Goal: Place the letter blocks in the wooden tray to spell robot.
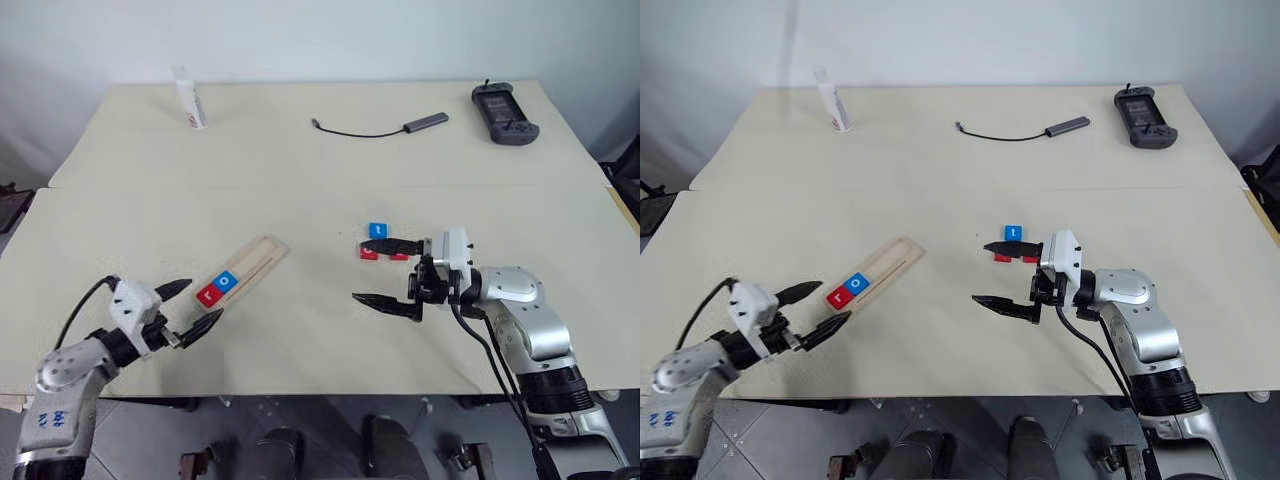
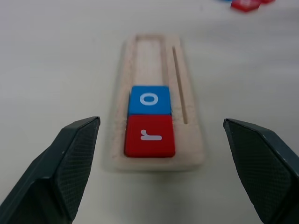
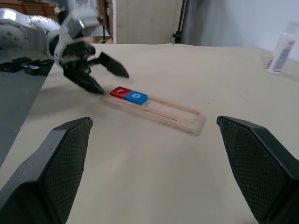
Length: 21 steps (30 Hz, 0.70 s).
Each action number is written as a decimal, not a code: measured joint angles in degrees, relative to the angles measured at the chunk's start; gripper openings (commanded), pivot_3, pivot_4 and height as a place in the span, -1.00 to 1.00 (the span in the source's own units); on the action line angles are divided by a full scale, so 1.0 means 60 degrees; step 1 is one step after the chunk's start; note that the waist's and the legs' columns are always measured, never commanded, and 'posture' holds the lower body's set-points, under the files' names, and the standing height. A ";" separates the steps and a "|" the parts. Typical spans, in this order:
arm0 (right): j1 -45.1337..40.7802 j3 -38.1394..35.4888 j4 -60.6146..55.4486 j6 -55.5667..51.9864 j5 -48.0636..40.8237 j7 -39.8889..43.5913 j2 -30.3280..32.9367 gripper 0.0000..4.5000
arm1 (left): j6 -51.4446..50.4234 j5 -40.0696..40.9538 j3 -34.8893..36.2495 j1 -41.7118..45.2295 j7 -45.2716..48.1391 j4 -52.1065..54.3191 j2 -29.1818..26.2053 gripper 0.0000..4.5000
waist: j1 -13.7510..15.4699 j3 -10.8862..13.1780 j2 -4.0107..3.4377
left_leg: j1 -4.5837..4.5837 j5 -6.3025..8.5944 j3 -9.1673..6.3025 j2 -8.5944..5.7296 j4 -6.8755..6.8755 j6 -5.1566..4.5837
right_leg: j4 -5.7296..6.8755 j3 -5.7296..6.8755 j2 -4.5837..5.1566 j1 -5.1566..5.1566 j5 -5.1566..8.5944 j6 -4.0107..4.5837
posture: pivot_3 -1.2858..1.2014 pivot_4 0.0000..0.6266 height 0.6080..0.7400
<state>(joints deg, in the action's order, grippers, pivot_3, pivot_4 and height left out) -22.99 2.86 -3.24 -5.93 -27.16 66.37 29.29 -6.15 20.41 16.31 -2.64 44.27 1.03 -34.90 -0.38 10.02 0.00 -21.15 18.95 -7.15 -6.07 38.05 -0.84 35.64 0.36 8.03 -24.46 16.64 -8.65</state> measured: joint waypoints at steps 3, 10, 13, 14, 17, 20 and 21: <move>0.0055 -0.0143 -0.0126 -0.0098 -0.0001 -0.0114 0.0053 0.98 | 0.0032 -0.0209 -0.0146 0.0108 -0.0121 -0.0364 0.0008 1.00 | 0.0032 0.0000 0.0000 | -0.0001 0.0000 0.0000 0.0001 0.0000 0.0001 | -0.0005 -0.0001 -0.0001 -0.0002 0.0000 0.0000 | 0.03 -0.52 1.00; 0.0321 -0.0167 -0.0531 -0.0253 -0.0002 -0.0363 0.0069 0.98 | 0.0063 -0.0321 -0.0290 0.0408 -0.0124 -0.0649 -0.0019 1.00 | 0.0061 -0.0003 -0.0003 | 0.0009 -0.0001 0.0001 -0.0004 0.0009 0.0002 | -0.0008 -0.0009 0.0006 0.0004 0.0000 0.0000 | 0.03 -0.52 1.00; 0.0347 -0.0164 -0.0607 -0.0292 -0.0002 -0.0484 0.0065 0.98 | -0.0112 -0.0318 -0.0456 0.0671 0.0138 -0.0845 -0.0204 1.00 | 0.0078 -0.0004 -0.0005 | 0.0010 -0.0001 0.0001 -0.0007 0.0012 0.0002 | -0.0005 -0.0009 0.0008 0.0005 0.0000 0.0000 | 0.03 -0.52 1.00; 0.0346 -0.0163 -0.0625 -0.0297 -0.0002 -0.0510 0.0062 0.98 | -0.0171 -0.0317 -0.0512 0.0768 0.0271 -0.0946 -0.0285 1.00 | 0.0085 -0.0008 -0.0010 | 0.0010 -0.0002 0.0001 -0.0011 0.0013 0.0001 | -0.0005 -0.0009 0.0011 0.0006 0.0000 0.0000 | 0.03 -0.52 1.00; 0.0346 -0.0164 -0.0640 -0.0297 -0.0001 -0.0581 0.0062 1.00 | -0.0223 -0.0318 -0.0656 0.0994 0.0588 -0.1189 -0.0406 0.82 | 0.0084 -0.0015 -0.0024 | 0.0011 -0.0002 0.0000 -0.0013 0.0011 0.0000 | -0.0005 -0.0010 0.0013 0.0006 0.0000 0.0000 | 0.03 -0.52 1.00; 0.0346 -0.0165 -0.0644 -0.0298 -0.0002 -0.0612 0.0064 1.00 | -0.0078 -0.0346 -0.0732 0.1148 0.0777 -0.1521 -0.0487 0.52 | 0.0078 -0.0025 -0.0040 | 0.0014 -0.0002 0.0001 -0.0013 0.0011 0.0001 | -0.0004 -0.0010 0.0013 0.0007 0.0000 0.0000 | 0.03 -0.52 1.00; 0.0349 -0.0166 -0.0646 -0.0298 -0.0002 -0.0621 0.0064 1.00 | -0.0022 -0.0354 -0.0755 0.1178 0.0803 -0.1597 -0.0503 0.52 | 0.0077 -0.0029 -0.0046 | 0.0015 -0.0002 0.0001 -0.0013 0.0011 0.0001 | -0.0004 -0.0010 0.0013 0.0007 0.0000 0.0000 | 0.03 -0.52 1.00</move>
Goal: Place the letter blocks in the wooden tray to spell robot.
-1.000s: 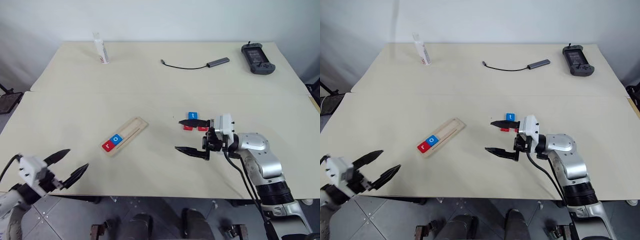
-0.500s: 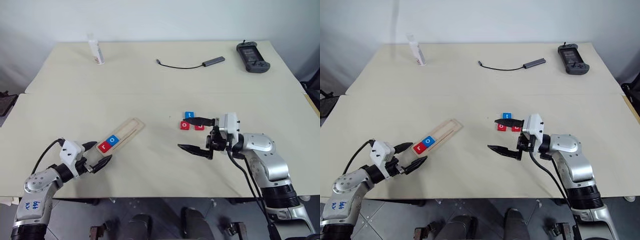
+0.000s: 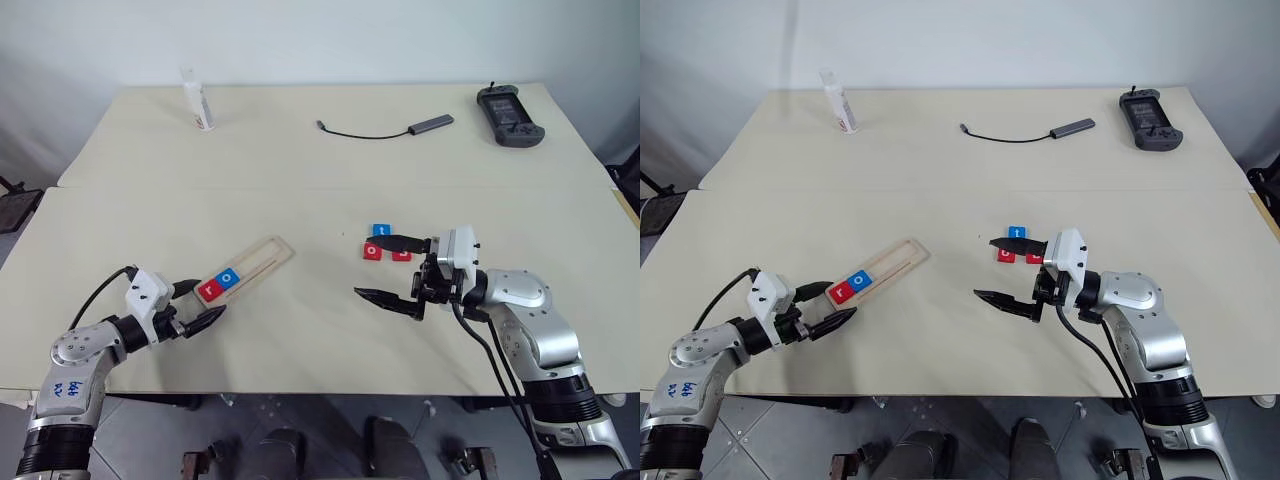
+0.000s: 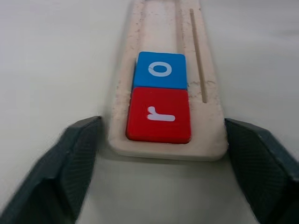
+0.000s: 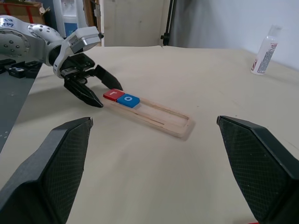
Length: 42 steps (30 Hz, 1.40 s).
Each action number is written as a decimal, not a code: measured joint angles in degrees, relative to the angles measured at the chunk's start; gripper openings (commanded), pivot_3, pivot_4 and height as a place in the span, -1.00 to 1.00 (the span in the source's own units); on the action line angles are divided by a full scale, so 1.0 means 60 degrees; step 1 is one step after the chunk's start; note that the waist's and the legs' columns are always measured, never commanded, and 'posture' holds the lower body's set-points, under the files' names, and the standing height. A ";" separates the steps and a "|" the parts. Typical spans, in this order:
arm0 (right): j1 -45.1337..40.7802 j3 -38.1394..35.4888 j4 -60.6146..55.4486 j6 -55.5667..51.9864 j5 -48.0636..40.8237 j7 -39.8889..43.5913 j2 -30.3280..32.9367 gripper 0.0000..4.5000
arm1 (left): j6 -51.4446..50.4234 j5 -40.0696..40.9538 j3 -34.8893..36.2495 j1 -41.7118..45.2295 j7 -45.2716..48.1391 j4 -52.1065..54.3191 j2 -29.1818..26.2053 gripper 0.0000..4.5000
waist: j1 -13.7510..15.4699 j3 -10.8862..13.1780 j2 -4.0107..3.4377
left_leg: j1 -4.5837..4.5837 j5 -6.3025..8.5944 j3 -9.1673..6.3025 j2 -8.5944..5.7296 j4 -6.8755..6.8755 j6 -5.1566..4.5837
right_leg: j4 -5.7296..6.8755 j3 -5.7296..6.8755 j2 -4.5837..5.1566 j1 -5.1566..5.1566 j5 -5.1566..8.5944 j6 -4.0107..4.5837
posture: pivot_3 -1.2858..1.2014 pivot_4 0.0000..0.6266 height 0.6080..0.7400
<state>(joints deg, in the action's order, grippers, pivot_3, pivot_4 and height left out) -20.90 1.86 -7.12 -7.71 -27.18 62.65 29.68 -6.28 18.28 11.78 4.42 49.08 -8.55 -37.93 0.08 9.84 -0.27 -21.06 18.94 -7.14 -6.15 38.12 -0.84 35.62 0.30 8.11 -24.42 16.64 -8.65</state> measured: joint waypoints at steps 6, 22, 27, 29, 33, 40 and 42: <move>0.0370 -0.0046 -0.0285 -0.0030 -0.0002 -0.0060 0.0179 1.00 | 0.0502 0.0186 -0.0055 0.0245 0.0451 -0.0201 0.0302 0.52 | 0.0052 -0.0004 -0.0007 | -0.0010 0.0000 -0.0002 -0.0006 0.0006 -0.0002 | -0.0002 0.0002 0.0006 -0.0001 0.0000 0.0000 | 0.03 -0.52 1.00; 0.4460 -0.3475 -0.2029 -0.0432 -0.0419 -0.1250 0.1402 1.00 | 0.1629 -0.1142 -0.3700 0.3949 0.3451 -0.1721 0.1169 0.52 | 0.0224 0.0009 0.0017 | -0.0022 0.0000 0.0019 0.0000 0.0004 -0.0004 | -0.0010 0.0009 -0.0012 -0.0004 -0.0003 -0.0005 | 0.03 -0.52 1.00; 0.5685 -0.4161 -0.2730 -0.0389 -0.0441 -0.1601 0.1308 1.00 | 0.2285 -0.1593 -0.3972 0.4961 0.3565 -0.3199 0.1691 0.52 | 0.0224 0.0016 0.0040 | -0.0011 0.0000 0.0033 0.0008 0.0008 -0.0003 | -0.0006 -0.0004 -0.0021 -0.0001 -0.0004 -0.0008 | 0.03 -0.52 1.00; 0.6040 -0.4199 -0.2801 -0.0387 -0.0440 -0.1707 0.1196 1.00 | 0.2384 -0.1602 -0.3956 0.5079 0.3611 -0.3440 0.1728 0.85 | 0.0210 0.0016 0.0043 | -0.0010 0.0000 0.0037 0.0005 0.0010 -0.0005 | -0.0005 -0.0016 -0.0020 -0.0001 -0.0007 -0.0013 | 0.03 -0.52 1.00; 0.6211 -0.4245 -0.2802 -0.0328 -0.0439 -0.1859 0.1139 1.00 | 0.2416 -0.1561 -0.3839 0.5121 0.3609 -0.3579 0.1769 0.99 | 0.0209 0.0016 0.0043 | -0.0005 -0.0001 0.0046 0.0006 0.0012 -0.0007 | -0.0004 -0.0031 -0.0022 -0.0002 -0.0011 -0.0020 | 0.03 -0.52 1.00; 0.7113 -0.5338 -0.2439 0.0157 -0.0433 -0.1843 0.1042 1.00 | 0.2674 -0.0830 -0.3109 0.4214 0.4030 -0.3133 0.1403 0.99 | 0.0209 0.0018 0.0046 | -0.0010 -0.0001 0.0043 0.0008 0.0005 -0.0008 | -0.0012 -0.0032 -0.0022 -0.0007 -0.0010 -0.0019 | 0.03 -0.52 1.00; 0.7365 -0.5581 -0.2325 0.0375 -0.0429 -0.1765 0.1023 1.00 | 0.2571 -0.0475 -0.2670 0.3913 0.4141 -0.2747 0.1058 0.99 | 0.0195 0.0018 0.0046 | -0.0007 -0.0001 0.0045 0.0011 0.0006 -0.0008 | -0.0009 -0.0039 -0.0024 -0.0006 -0.0010 -0.0019 | 0.03 -0.52 1.00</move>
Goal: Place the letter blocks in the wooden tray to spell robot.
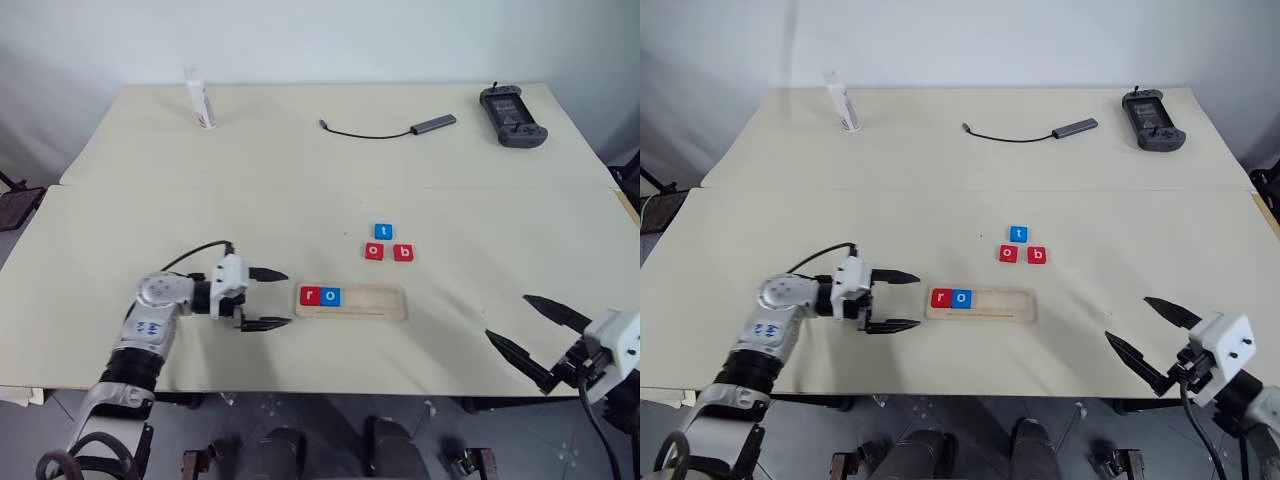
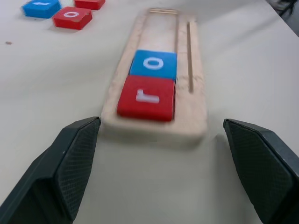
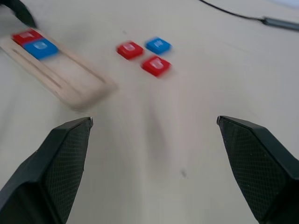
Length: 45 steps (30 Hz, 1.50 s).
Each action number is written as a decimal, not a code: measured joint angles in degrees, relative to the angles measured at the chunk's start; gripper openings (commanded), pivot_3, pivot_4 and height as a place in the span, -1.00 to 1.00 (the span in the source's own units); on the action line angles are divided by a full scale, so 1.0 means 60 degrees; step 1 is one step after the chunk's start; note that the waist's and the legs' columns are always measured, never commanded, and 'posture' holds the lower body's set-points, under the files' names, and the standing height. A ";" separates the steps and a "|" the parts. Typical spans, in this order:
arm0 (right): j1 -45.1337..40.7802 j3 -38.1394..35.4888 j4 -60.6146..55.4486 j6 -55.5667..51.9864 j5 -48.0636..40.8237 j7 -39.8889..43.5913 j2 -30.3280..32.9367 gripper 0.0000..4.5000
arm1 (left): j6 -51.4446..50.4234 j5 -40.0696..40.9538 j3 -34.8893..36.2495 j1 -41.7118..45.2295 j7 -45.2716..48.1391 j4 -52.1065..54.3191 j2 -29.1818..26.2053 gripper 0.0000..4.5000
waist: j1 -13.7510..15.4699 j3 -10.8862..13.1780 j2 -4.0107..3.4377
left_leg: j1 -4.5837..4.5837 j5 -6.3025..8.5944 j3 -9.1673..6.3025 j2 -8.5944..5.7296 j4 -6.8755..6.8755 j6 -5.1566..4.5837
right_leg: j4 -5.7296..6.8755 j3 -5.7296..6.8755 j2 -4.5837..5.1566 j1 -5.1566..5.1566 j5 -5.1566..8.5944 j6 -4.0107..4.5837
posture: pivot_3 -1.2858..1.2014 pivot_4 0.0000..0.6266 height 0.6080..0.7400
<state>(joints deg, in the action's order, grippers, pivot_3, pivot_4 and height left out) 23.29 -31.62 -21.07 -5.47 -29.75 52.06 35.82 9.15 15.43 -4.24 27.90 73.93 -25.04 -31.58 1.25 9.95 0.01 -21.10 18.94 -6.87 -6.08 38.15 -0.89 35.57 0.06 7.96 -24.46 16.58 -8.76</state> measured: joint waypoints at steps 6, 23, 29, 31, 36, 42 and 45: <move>-0.0444 0.0025 0.0589 0.0203 0.0026 -0.0094 -0.0044 1.00 | -0.0616 0.1342 0.0997 -0.1107 0.0506 0.1557 -0.0550 0.99 | -0.0039 0.0002 0.0003 | 0.0005 0.0000 0.0008 0.0008 0.0000 -0.0002 | -0.0002 -0.0020 -0.0006 0.0000 -0.0003 -0.0004 | 0.03 -0.52 1.00; -0.9387 0.5808 0.2468 -0.6678 0.0602 -0.1574 0.1525 1.00 | -0.1788 0.1776 0.2045 -0.3120 -0.1244 0.4122 -0.0776 0.99 | -0.0173 0.0001 0.0006 | -0.0026 0.0006 0.0004 0.0029 -0.0006 0.0004 | -0.0005 -0.0023 -0.0025 -0.0023 -0.0003 0.0004 | 0.03 -0.52 1.00; -0.9748 0.6263 0.2920 -0.7036 0.1117 -0.1581 0.1369 1.00 | -0.2004 0.1874 0.2053 -0.3419 -0.1670 0.4856 -0.0748 0.99 | -0.0162 0.0001 0.0006 | -0.0034 0.0017 0.0004 0.0011 -0.0010 -0.0015 | -0.0008 -0.0018 -0.0010 -0.0025 -0.0003 0.0004 | 0.03 -0.52 1.00; -0.9748 0.6274 0.2921 -0.7091 0.1176 -0.1565 0.1368 1.00 | -0.2034 0.1877 0.2053 -0.3482 -0.1750 0.4896 -0.0744 0.99 | -0.0192 0.0001 0.0006 | -0.0034 0.0017 0.0005 0.0014 -0.0010 -0.0015 | -0.0007 -0.0017 -0.0013 -0.0026 -0.0003 0.0004 | 0.03 -0.52 1.00; -0.9751 0.6223 0.2951 -0.7778 0.1170 -0.1823 0.1074 1.00 | -0.2035 0.1876 0.2038 -0.3567 -0.1944 0.4919 -0.0687 0.99 | -0.0235 0.0001 0.0006 | -0.0030 0.0019 0.0011 0.0024 -0.0010 -0.0010 | -0.0006 -0.0019 -0.0022 -0.0027 -0.0003 0.0004 | 0.03 -0.52 1.00; -0.9752 0.5781 0.2921 -0.8711 0.1200 -0.2984 0.0000 1.00 | -0.2029 0.1869 0.1995 -0.3556 -0.2072 0.4918 -0.0537 0.99 | -0.0227 0.0001 0.0006 | -0.0029 0.0020 0.0012 0.0024 -0.0008 -0.0009 | -0.0003 -0.0022 -0.0023 -0.0028 -0.0003 0.0003 | 0.03 -0.52 1.00; -0.9753 0.5630 0.2907 -0.8865 0.1396 -0.3889 -0.0811 1.00 | -0.2029 0.1868 0.1937 -0.3514 -0.2101 0.4919 -0.0496 0.99 | -0.0234 0.0001 0.0005 | -0.0028 0.0020 0.0016 0.0024 -0.0009 -0.0008 | 0.0005 -0.0026 -0.0025 -0.0033 -0.0003 0.0004 | 0.03 -0.52 1.00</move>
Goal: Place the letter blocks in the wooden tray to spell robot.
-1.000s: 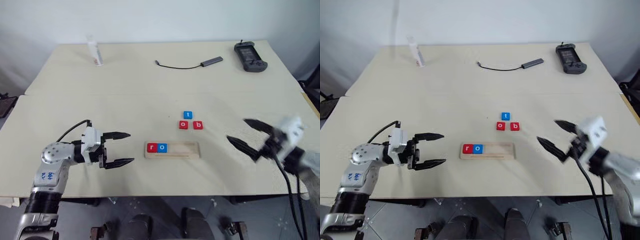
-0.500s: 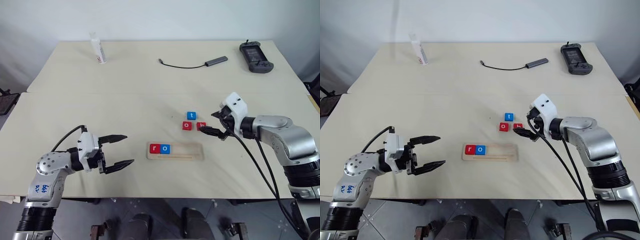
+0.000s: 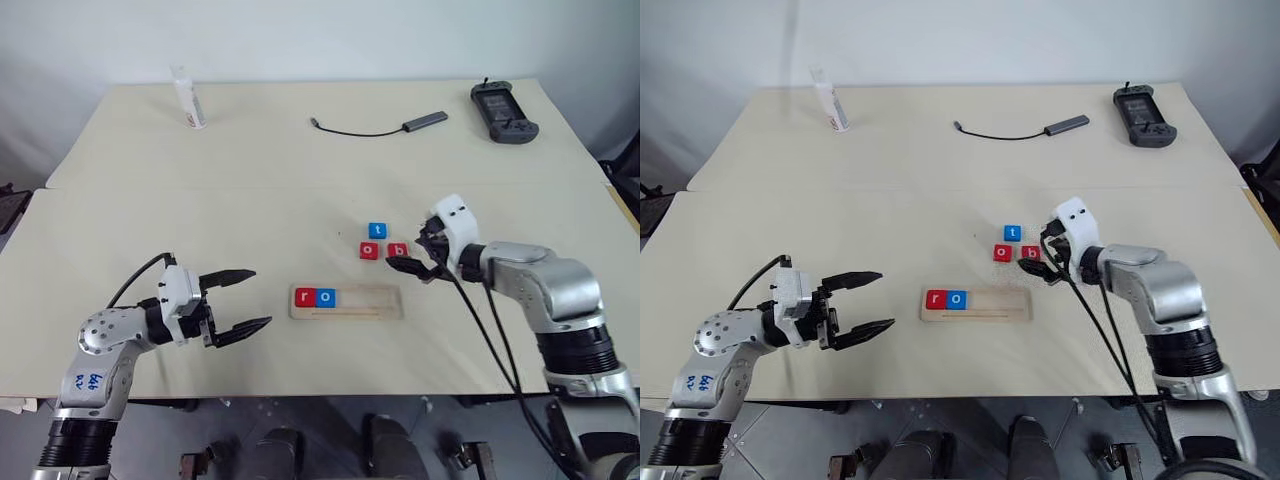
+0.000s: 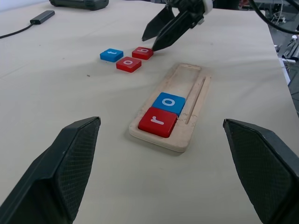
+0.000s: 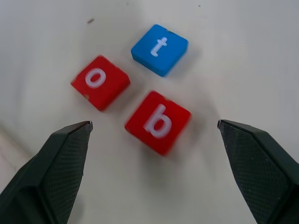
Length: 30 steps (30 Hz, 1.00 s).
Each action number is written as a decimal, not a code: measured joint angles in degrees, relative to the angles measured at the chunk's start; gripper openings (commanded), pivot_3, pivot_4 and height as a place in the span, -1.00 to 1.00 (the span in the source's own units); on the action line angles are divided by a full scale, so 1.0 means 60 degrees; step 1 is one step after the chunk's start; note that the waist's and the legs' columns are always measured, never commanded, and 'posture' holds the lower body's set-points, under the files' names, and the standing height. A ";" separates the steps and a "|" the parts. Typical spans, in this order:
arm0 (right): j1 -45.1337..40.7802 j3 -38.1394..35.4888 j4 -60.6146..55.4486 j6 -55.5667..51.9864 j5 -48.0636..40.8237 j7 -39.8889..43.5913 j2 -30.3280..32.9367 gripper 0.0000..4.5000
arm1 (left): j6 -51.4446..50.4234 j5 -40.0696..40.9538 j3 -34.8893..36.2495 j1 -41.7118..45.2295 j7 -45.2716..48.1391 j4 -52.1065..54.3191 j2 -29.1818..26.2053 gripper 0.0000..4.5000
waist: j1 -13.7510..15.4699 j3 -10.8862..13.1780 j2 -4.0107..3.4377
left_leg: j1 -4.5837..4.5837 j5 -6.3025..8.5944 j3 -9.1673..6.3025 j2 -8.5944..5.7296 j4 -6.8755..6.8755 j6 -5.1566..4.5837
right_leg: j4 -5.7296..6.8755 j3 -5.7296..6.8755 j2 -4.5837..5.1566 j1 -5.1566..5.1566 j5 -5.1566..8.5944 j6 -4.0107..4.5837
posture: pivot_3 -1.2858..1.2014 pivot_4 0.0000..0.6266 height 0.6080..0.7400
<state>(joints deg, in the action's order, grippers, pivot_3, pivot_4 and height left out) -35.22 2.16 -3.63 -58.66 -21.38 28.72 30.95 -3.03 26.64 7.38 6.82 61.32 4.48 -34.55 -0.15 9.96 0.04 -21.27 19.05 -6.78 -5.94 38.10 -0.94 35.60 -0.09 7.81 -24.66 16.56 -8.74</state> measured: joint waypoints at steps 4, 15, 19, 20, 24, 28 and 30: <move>0.0005 -0.0118 -0.0012 -0.0073 0.0351 -0.1129 -0.0828 1.00 | 0.0000 0.0000 -0.0031 0.0007 -0.0057 0.0002 0.0007 0.99 | -0.0003 0.0000 0.0000 | 0.0000 0.0000 0.0000 -0.0003 0.0001 0.0000 | 0.0005 -0.0003 0.0000 -0.0002 0.0000 0.0000 | 0.03 -0.52 1.00; 0.0316 -0.0529 -0.0732 -0.0890 0.0818 -0.2673 -0.1693 -0.32 | 0.0000 0.0000 -0.0031 -0.0118 -0.0131 0.0274 0.0005 1.00 | -0.0012 -0.0004 -0.0004 | 0.0012 0.0000 0.0002 -0.0005 0.0001 -0.0001 | 0.0010 -0.0010 -0.0003 0.0005 0.0000 0.0000 | 0.03 -0.52 1.00; 0.0383 -0.0616 -0.0916 -0.1069 0.0812 -0.2671 -0.1692 -0.32 | 0.0000 0.0000 -0.0038 -0.0116 -0.0128 0.0278 0.0005 1.00 | -0.0012 -0.0004 -0.0004 | 0.0012 0.0000 0.0002 -0.0005 0.0000 -0.0001 | 0.0009 -0.0010 -0.0003 0.0005 0.0000 0.0000 | 0.03 -0.52 1.00; 0.0400 -0.0646 -0.0932 -0.1078 0.0813 -0.2670 -0.1692 -0.32 | 0.0000 0.0000 -0.0046 -0.0115 -0.0125 0.0277 0.0005 1.00 | -0.0012 -0.0004 -0.0004 | 0.0012 0.0000 0.0002 -0.0005 0.0000 -0.0001 | 0.0010 -0.0010 -0.0003 0.0005 0.0000 0.0000 | 0.03 -0.52 1.00; 0.0530 -0.0737 -0.1066 -0.1087 0.0813 -0.2651 -0.1692 -0.32 | 0.0002 0.0000 -0.0164 -0.0083 -0.0079 0.0265 0.0015 1.00 | 0.0000 -0.0004 -0.0004 | 0.0011 0.0000 0.0001 -0.0006 0.0000 -0.0001 | 0.0009 -0.0010 -0.0003 0.0005 0.0000 0.0000 | 0.03 -0.52 1.00; 0.0784 -0.0771 -0.1360 -0.1081 0.0813 -0.2614 -0.1691 -0.32 | 0.0004 -0.0002 -0.0305 0.0102 -0.0062 0.0248 0.0081 1.00 | -0.0004 -0.0004 -0.0004 | 0.0011 0.0000 0.0002 -0.0006 0.0000 -0.0001 | 0.0009 -0.0011 -0.0002 0.0006 0.0000 0.0000 | 0.03 -0.52 1.00; 0.0845 -0.0782 -0.1436 -0.1081 0.0812 -0.2601 -0.1690 -0.35 | 0.0003 -0.0002 -0.0333 0.0165 -0.0052 0.0248 0.0116 1.00 | -0.0007 -0.0004 -0.0004 | 0.0011 0.0000 0.0002 -0.0005 -0.0001 -0.0001 | 0.0009 -0.0011 -0.0004 0.0005 0.0000 0.0000 | 0.03 -0.52 1.00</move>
<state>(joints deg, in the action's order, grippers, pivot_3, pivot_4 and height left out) -30.15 -2.54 -12.25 -65.14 -16.50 13.11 20.81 -3.01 26.63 5.39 7.81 61.01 5.97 -33.86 -0.19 9.93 0.01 -21.20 19.05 -6.77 -5.97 38.09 -0.94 35.65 -0.15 7.79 -24.63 16.56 -8.74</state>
